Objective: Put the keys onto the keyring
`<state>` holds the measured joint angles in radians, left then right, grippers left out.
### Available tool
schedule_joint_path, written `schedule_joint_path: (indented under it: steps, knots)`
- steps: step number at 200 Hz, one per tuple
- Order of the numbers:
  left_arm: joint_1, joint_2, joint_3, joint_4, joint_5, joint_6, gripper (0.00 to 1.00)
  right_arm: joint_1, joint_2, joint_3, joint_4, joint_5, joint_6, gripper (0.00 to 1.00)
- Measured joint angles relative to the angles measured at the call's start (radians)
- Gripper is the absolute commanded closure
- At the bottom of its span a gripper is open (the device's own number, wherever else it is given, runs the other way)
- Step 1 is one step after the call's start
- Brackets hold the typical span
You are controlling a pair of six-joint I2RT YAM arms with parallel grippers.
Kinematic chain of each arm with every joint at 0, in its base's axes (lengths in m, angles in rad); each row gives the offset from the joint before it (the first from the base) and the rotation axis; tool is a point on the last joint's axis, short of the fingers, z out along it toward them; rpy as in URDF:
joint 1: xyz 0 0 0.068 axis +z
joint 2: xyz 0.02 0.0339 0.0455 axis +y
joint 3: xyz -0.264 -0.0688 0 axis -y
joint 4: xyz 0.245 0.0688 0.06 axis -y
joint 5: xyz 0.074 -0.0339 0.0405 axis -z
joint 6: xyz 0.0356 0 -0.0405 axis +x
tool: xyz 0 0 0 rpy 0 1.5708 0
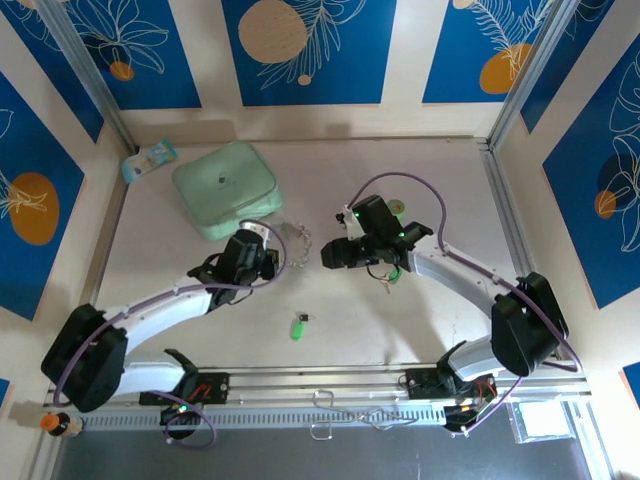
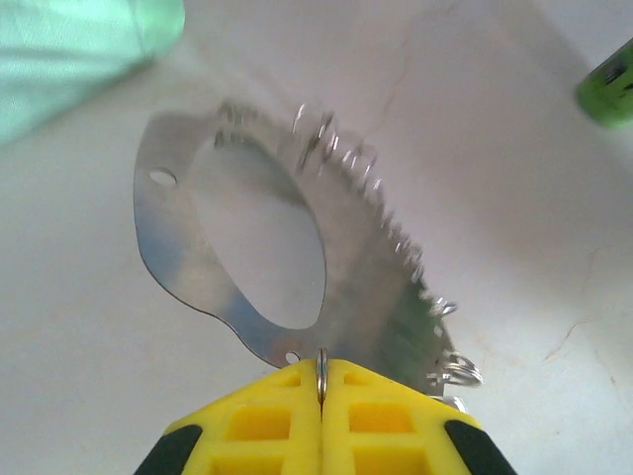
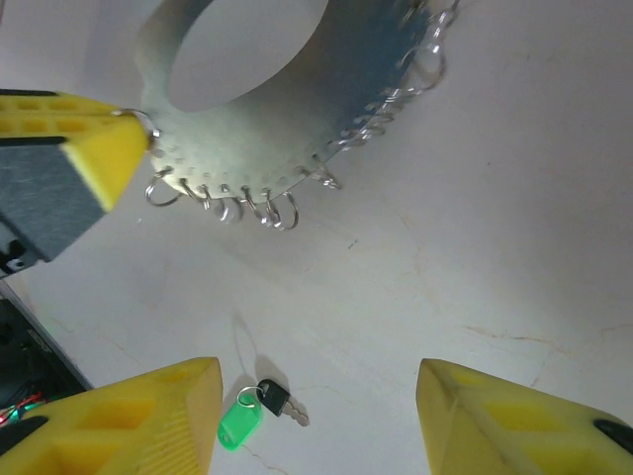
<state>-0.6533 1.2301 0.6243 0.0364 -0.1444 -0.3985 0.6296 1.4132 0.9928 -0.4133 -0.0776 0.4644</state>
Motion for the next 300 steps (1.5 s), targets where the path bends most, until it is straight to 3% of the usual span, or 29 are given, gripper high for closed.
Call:
schedule_joint_path:
  steps: [43, 84, 128, 185, 233, 258, 300]
  knots:
    - [-0.002, -0.099, 0.006, 0.043, 0.003, 0.31, 1.0, -0.002, -0.091, 0.0, 0.006, 0.044, -0.011, 0.47]
    - [-0.002, -0.184, -0.003, 0.137, 0.098, 0.583, 1.0, -0.003, -0.216, -0.014, 0.044, 0.093, -0.066, 0.47]
    - [-0.003, -0.221, 0.004, 0.156, 0.216, 0.771, 1.0, -0.02, -0.267, -0.034, 0.065, 0.105, -0.15, 0.43]
    - [-0.004, -0.253, 0.026, 0.154, 0.449, 0.849, 1.0, -0.099, -0.352, -0.052, 0.076, 0.114, -0.212, 0.42]
    - [-0.004, -0.206, 0.024, 0.212, 0.661, 0.85, 1.0, -0.136, -0.397, -0.053, 0.077, 0.047, -0.299, 0.43]
    - [-0.004, -0.177, 0.024, 0.227, 0.755, 0.85, 1.0, -0.109, -0.428, -0.063, 0.076, -0.031, -0.37, 0.46]
    - [-0.005, -0.143, 0.022, 0.29, 0.867, 0.854, 1.0, 0.019, -0.523, -0.195, 0.148, -0.13, -0.562, 0.57]
